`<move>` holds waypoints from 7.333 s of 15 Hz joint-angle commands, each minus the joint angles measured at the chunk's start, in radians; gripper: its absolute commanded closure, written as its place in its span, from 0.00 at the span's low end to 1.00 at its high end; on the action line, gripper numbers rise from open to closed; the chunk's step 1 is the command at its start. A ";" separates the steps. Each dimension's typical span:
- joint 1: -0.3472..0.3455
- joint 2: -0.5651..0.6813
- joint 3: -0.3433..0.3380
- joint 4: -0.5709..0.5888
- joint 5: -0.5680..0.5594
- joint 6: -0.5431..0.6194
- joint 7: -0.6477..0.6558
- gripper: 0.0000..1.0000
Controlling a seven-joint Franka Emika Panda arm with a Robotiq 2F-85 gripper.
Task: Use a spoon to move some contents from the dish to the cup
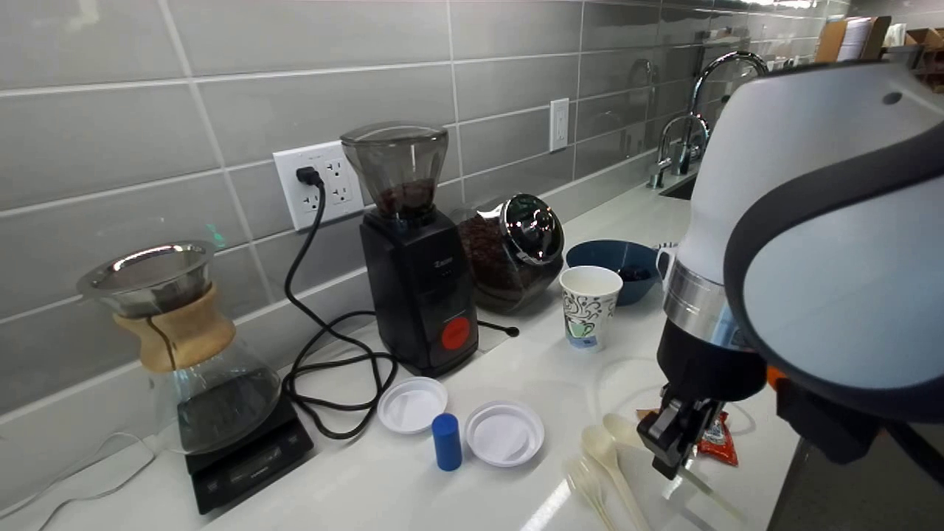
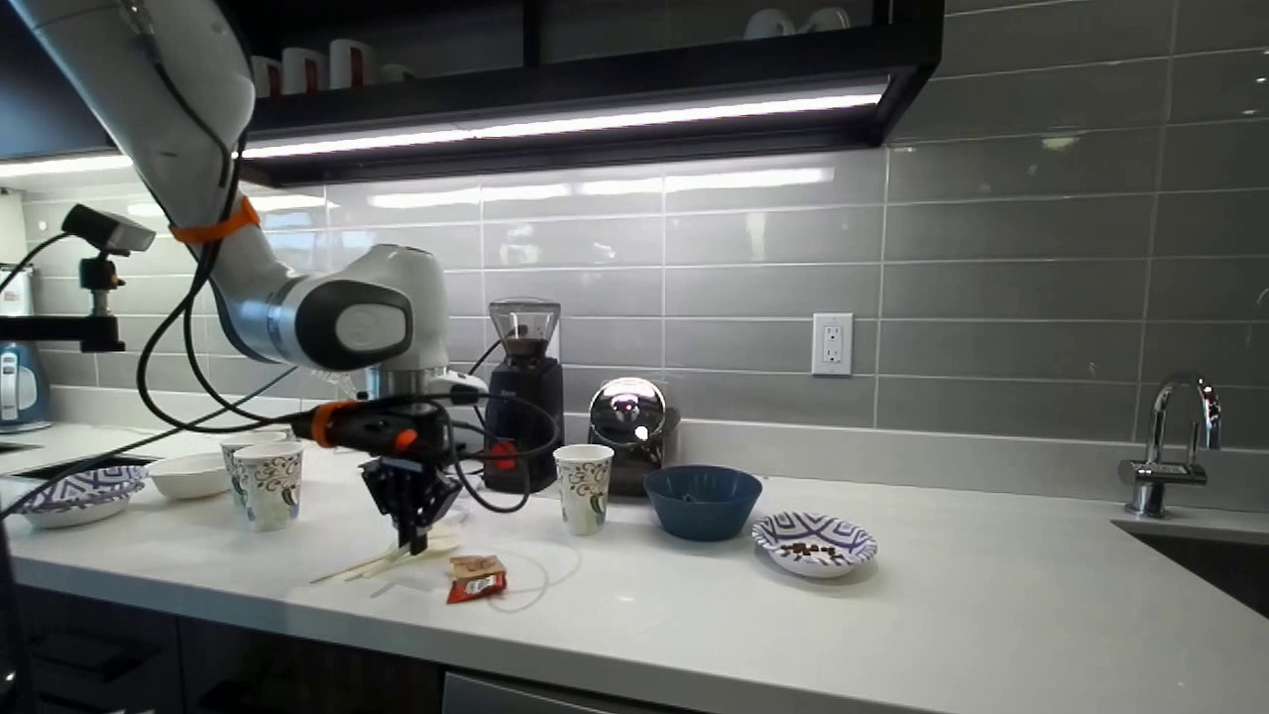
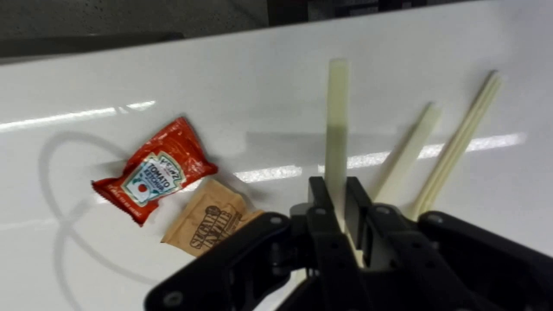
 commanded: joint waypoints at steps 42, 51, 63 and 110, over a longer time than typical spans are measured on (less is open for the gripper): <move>-0.291 0.679 -0.268 1.332 -0.508 -0.999 -0.248 0.97; -0.297 0.682 -0.265 1.315 -0.510 -0.954 -0.238 0.97; -0.260 1.032 -0.264 1.773 -0.518 -0.998 -0.409 0.97; -0.484 0.707 -0.127 1.264 -0.188 -0.417 -0.472 0.00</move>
